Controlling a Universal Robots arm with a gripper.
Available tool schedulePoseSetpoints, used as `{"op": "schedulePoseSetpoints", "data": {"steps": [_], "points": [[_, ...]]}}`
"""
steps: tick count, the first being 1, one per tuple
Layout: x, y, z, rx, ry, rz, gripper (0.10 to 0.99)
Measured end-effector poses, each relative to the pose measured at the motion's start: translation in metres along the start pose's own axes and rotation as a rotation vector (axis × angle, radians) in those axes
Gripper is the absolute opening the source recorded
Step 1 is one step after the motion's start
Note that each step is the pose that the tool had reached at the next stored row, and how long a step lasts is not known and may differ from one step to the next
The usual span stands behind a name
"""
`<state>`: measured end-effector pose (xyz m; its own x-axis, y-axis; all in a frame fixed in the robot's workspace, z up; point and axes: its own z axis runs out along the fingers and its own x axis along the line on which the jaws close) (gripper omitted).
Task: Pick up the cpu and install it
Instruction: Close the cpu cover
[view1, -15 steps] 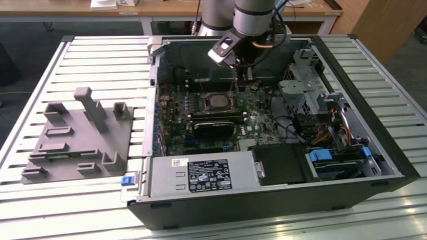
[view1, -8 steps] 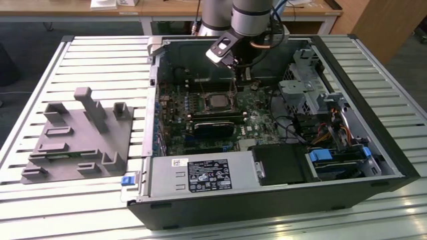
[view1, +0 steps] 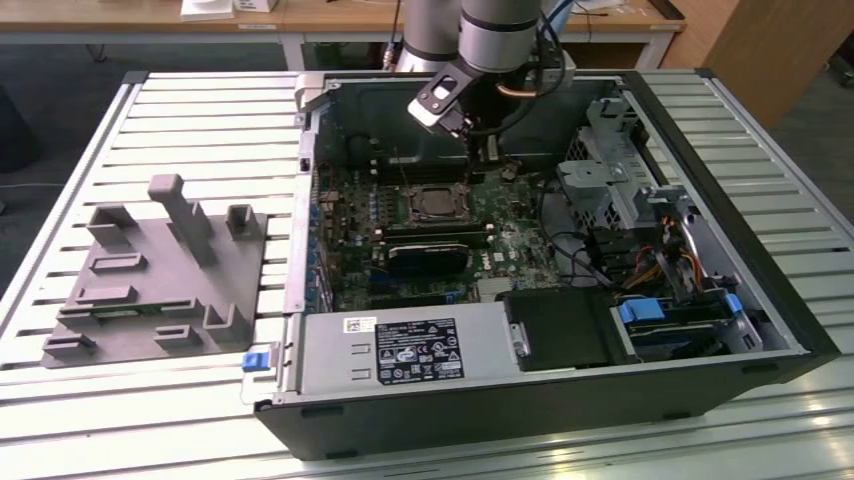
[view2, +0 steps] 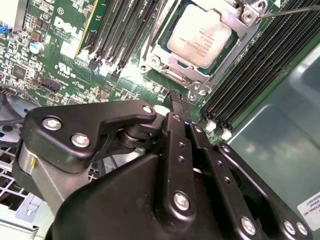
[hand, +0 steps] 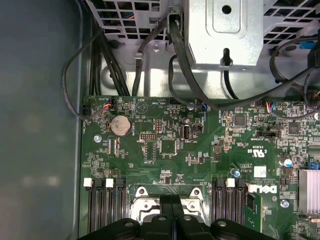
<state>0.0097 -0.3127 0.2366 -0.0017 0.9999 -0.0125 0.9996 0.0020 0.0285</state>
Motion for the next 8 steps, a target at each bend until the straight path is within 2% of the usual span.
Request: {"op": "schedulePoseSetpoints", "data": {"steps": [8], "points": [[0.0,-0.0049,0.0003,0.0,0.0,0.0,0.106]]}}
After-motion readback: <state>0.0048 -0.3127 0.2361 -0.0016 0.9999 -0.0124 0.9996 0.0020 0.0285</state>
